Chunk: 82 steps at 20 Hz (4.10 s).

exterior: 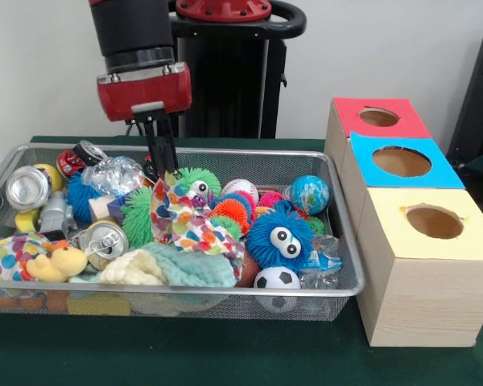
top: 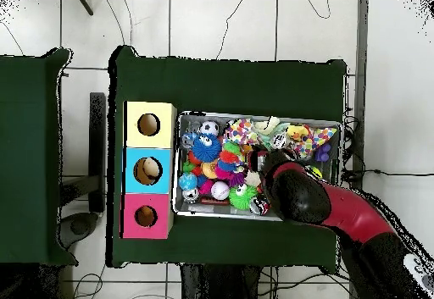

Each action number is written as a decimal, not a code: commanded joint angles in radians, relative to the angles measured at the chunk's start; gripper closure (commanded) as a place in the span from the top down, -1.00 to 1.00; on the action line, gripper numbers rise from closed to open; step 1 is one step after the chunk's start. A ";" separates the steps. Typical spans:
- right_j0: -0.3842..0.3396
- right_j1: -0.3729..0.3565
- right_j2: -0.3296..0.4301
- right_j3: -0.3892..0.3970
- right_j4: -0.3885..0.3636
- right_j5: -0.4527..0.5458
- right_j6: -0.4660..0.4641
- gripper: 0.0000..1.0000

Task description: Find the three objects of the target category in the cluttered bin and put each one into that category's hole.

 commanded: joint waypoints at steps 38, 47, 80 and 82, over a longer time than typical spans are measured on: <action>0.396 0.098 -0.590 -0.139 -0.072 0.159 0.086 -1.00; 0.384 0.097 -0.571 -0.145 -0.063 0.171 0.073 1.00; 0.148 0.038 -0.256 0.024 0.083 0.220 0.117 1.00; 0.148 0.039 -0.257 0.022 0.082 0.222 0.115 1.00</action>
